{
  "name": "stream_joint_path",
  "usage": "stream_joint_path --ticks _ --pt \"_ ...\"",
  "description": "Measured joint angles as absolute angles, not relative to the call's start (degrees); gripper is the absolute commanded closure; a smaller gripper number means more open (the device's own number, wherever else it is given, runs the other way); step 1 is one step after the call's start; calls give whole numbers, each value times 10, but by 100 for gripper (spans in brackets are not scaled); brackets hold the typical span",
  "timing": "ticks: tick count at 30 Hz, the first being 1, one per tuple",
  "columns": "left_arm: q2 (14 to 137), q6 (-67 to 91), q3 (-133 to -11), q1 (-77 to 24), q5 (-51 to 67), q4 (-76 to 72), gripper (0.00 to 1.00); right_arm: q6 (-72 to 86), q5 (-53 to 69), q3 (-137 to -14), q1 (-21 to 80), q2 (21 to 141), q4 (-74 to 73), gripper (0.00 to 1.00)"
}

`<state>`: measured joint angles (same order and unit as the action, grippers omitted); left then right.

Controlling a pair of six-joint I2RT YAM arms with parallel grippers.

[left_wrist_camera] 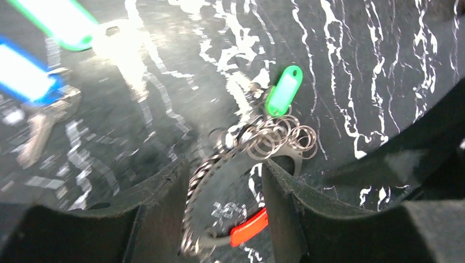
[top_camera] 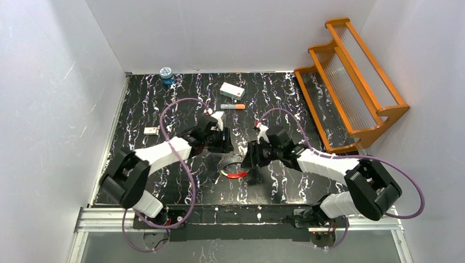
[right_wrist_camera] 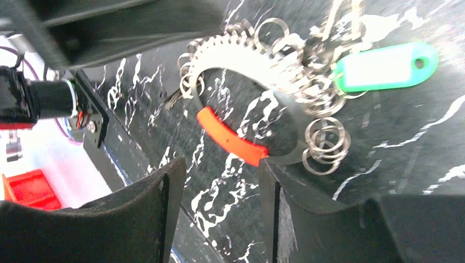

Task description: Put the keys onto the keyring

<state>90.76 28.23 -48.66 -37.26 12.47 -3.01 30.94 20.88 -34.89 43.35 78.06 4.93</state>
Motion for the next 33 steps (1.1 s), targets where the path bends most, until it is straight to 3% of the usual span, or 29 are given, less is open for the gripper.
stream_joint_path --ticks 6,13,22,33 --pt "733 321 -389 -373 2 8 51 287 211 -377 363 816 33 40" --pt "601 409 -215 -373 -25 5 53 266 230 -404 348 897 17 46" --pt "614 439 -198 -373 -8 -57 53 286 306 -373 363 897 52 51" --pt "634 433 -227 -373 -27 -64 54 296 342 -380 374 859 53 38"
